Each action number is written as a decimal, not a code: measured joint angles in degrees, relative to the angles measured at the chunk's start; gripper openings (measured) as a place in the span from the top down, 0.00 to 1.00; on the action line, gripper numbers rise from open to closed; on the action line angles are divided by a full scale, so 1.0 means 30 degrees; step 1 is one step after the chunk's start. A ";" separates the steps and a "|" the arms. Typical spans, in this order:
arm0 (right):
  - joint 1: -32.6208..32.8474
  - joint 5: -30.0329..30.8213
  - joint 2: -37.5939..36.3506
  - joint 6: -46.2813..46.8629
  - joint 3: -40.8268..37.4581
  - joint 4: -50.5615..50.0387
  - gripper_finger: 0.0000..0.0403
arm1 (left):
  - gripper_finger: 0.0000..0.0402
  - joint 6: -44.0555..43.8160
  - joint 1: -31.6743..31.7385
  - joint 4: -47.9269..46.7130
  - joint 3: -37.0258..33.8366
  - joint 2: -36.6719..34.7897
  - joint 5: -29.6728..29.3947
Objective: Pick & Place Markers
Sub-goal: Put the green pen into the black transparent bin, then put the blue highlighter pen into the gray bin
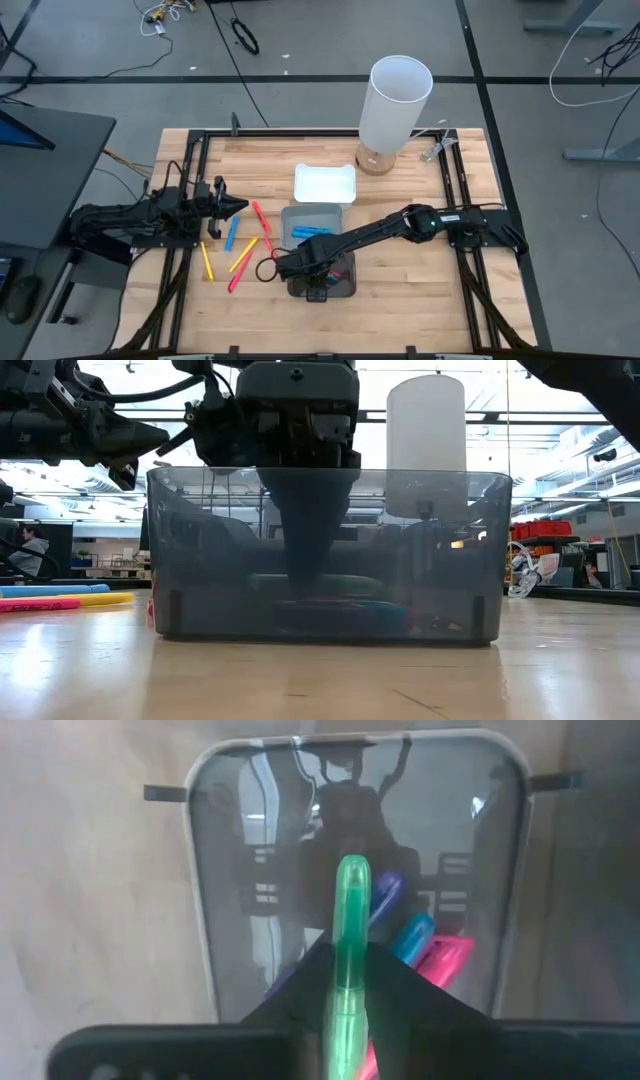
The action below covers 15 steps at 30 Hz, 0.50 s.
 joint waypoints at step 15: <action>-0.0015 -0.0002 0.0000 -0.0007 0.0000 0.0013 0.54 | 0.94 0.0000 0.0000 0.0000 0.0000 0.0004 0.0000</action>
